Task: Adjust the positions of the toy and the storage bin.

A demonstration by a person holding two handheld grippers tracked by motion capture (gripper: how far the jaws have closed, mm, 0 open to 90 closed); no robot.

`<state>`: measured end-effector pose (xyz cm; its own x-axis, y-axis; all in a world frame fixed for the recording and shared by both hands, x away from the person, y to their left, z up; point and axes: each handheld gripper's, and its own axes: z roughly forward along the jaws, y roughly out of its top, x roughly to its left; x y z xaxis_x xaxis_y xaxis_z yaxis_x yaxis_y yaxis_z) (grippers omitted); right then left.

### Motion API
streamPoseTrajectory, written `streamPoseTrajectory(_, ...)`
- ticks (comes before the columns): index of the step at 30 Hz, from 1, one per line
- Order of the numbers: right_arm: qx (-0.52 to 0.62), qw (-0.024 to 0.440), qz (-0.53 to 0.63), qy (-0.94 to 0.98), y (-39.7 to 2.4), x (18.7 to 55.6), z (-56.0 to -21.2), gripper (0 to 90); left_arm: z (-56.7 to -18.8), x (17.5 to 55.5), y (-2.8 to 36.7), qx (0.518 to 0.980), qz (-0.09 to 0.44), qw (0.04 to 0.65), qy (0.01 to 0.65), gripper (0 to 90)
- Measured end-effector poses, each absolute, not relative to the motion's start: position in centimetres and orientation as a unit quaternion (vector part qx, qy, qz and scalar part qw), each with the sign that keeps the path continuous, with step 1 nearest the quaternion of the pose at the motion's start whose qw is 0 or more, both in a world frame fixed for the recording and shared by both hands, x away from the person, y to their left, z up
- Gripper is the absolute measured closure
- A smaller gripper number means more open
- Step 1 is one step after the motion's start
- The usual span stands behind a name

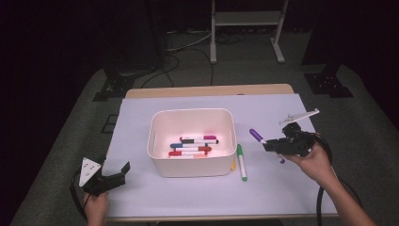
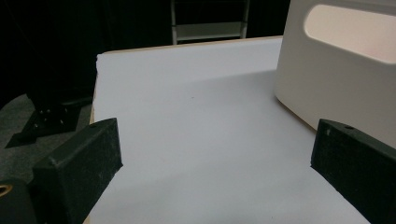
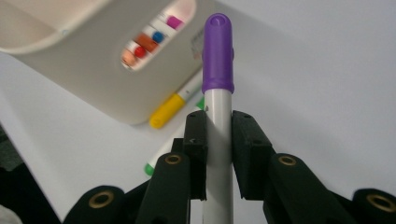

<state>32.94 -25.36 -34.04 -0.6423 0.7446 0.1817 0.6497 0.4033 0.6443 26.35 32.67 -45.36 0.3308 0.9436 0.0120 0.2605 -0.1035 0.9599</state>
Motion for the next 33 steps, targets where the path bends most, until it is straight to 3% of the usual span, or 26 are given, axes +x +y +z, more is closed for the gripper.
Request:
streamPoseTrajectory(19, 0.324, 0.057, 0.388, 0.861, -19.7, 32.9, -25.9, 76.1, -45.3, 26.3, 32.7, 0.655, 0.350, 0.486, 0.460, 0.5)
streamPoseTrajectory(33, 0.250, 0.021, 0.372, 0.894, -11.9, 33.6, -25.2, 76.1, -45.3, 26.3, 32.7, 0.654, 0.349, 0.488, 0.460, 0.5)
